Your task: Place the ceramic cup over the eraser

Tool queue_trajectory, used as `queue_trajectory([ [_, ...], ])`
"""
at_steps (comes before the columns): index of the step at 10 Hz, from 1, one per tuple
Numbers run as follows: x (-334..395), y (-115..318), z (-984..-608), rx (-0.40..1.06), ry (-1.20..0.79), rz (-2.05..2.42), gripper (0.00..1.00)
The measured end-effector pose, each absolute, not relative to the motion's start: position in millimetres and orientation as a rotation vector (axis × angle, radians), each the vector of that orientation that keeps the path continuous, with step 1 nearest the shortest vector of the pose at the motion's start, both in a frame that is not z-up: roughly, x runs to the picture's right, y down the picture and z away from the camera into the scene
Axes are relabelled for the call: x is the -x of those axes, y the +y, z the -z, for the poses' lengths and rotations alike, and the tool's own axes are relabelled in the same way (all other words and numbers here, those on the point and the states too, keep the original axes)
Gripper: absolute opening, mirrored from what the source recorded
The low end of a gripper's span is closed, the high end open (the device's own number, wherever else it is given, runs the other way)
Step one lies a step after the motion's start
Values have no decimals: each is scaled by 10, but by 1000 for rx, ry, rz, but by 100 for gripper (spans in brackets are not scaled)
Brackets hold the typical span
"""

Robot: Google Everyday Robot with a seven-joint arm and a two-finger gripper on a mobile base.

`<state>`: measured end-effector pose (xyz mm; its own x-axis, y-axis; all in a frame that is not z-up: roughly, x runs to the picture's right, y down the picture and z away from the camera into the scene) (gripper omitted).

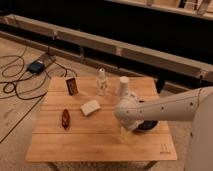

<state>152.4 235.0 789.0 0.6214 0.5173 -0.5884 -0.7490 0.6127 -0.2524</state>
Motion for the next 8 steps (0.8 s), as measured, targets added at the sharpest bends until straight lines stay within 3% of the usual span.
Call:
queue_trajectory([
  [8,-1456,2149,-7955,497,472,-739,80],
])
